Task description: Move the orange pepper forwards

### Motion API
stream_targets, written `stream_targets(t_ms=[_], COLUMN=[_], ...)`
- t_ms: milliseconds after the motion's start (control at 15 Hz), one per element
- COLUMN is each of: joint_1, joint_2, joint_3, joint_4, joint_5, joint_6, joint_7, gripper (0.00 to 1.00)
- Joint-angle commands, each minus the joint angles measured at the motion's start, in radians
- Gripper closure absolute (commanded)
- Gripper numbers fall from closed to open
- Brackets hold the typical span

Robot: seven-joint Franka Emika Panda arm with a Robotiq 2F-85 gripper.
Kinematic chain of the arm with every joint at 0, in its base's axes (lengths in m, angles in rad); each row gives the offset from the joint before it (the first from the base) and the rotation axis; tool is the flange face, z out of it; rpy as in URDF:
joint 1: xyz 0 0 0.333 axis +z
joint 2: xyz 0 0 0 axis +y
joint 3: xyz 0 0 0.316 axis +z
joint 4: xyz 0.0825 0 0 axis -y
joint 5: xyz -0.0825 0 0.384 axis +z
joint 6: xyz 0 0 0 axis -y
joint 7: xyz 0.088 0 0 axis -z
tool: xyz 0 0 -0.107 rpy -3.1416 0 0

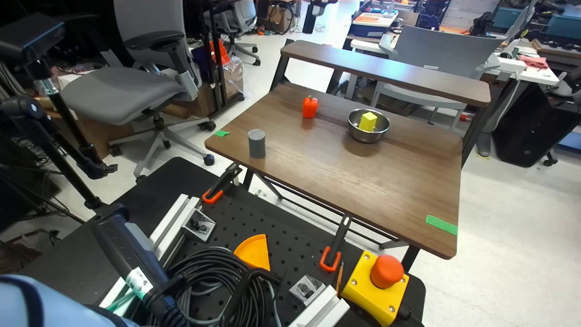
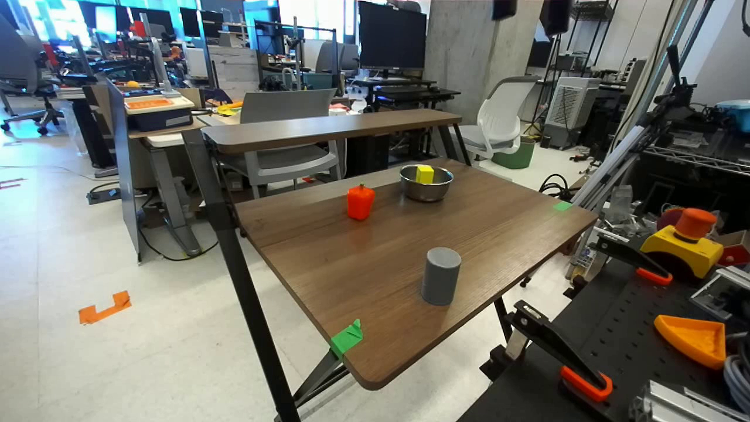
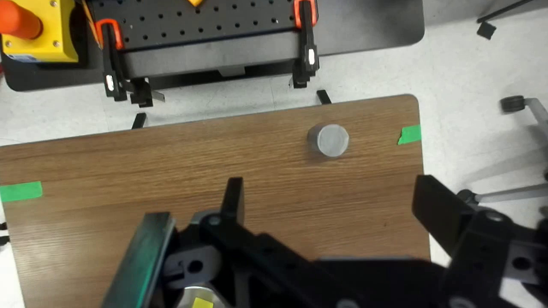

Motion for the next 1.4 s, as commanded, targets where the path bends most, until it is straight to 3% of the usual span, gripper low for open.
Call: stream_targets(t_ms=[0,333,800,1333], joint_1=[0.005,0.015,0.046,0.069], joint_2=[0.207,0.426,0.665,0.848], joint_3=[0.008,-0.014,-0.069,-0.064], joint_4=[0.169,0.375,0.547,0.701], joint_5=[-0.038,-0.065,-0.154,-0.117], joint_6=[0.076,0.131,0.302,0.304], joint_7=[0.045,0.046,0.112,0.117], gripper=[0.0,0.0,0.0,0.0])
